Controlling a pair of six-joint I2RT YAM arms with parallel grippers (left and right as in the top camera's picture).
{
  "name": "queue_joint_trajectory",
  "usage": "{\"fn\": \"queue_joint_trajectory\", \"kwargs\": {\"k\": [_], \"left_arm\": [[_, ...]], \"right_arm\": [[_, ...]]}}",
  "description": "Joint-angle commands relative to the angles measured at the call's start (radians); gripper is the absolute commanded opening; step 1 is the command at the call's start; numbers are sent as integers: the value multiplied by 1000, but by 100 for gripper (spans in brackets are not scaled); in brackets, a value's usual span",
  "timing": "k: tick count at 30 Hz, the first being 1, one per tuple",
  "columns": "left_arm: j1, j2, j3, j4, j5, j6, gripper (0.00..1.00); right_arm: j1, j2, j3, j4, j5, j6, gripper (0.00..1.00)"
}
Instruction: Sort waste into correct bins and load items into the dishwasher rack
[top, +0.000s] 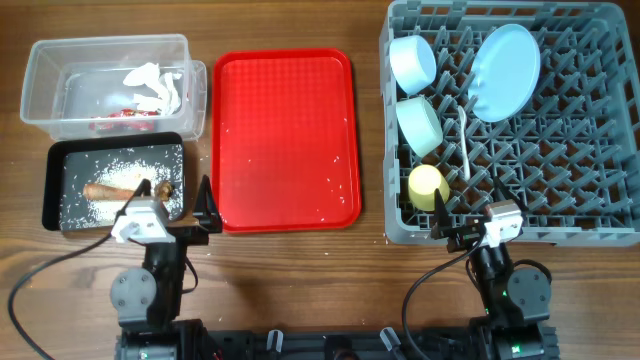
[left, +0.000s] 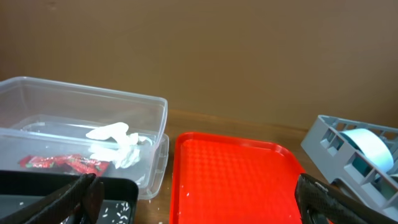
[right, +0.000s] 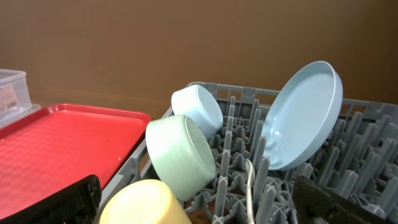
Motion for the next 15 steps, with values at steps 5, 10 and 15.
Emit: {"fn": "queue_joint_trajectory", "kwargs": {"k": [5, 10, 15], "left_arm": [[-1, -141, -90, -20, 16, 23, 100], [-1, -143, -117, -23, 24, 23, 100], [-1, -143, -132, -61, 19, 22, 100]], "right_arm": [[-2, -7, -2, 2, -12, 6, 100], [-2, -7, -2, 2, -12, 6, 100], [-2, -7, -2, 2, -12, 6, 100]]}}
